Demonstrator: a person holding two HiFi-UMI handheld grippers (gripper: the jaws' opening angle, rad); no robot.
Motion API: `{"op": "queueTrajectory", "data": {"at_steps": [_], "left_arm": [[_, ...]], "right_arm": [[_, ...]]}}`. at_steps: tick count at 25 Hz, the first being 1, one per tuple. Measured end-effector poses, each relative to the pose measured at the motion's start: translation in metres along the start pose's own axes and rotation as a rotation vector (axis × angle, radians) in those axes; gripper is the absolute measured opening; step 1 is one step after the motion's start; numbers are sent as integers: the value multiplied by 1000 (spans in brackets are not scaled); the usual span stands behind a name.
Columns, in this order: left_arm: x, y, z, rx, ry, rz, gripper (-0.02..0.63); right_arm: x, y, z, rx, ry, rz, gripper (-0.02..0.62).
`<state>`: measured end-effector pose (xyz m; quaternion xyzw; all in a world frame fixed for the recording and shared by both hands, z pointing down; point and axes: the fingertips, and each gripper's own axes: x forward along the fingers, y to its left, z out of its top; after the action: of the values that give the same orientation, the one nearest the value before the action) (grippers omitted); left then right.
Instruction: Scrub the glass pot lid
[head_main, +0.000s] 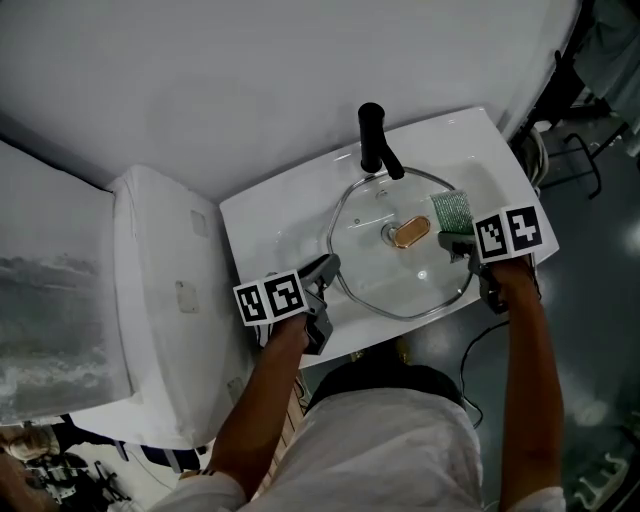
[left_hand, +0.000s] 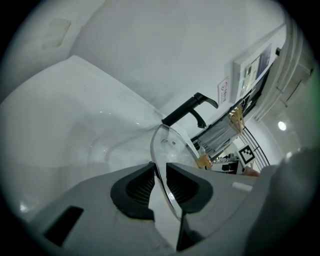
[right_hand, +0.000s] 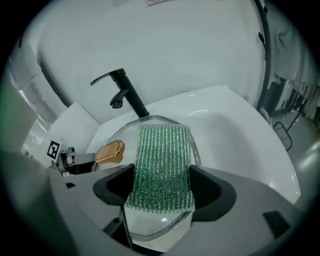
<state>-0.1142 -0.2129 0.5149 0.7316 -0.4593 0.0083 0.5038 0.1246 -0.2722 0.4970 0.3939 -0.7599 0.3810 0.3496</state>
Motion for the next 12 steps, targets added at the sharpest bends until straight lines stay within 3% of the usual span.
{"op": "queueTrajectory", "data": {"at_steps": [5,12], "left_arm": [[0,0,0,-1,-2,4,84],[-1,1,0,2,-6,13,83]], "right_arm": [[-11,10,1,-47,-58,-21,339],[-53,91,5,-352,-198,-46,339]]}}
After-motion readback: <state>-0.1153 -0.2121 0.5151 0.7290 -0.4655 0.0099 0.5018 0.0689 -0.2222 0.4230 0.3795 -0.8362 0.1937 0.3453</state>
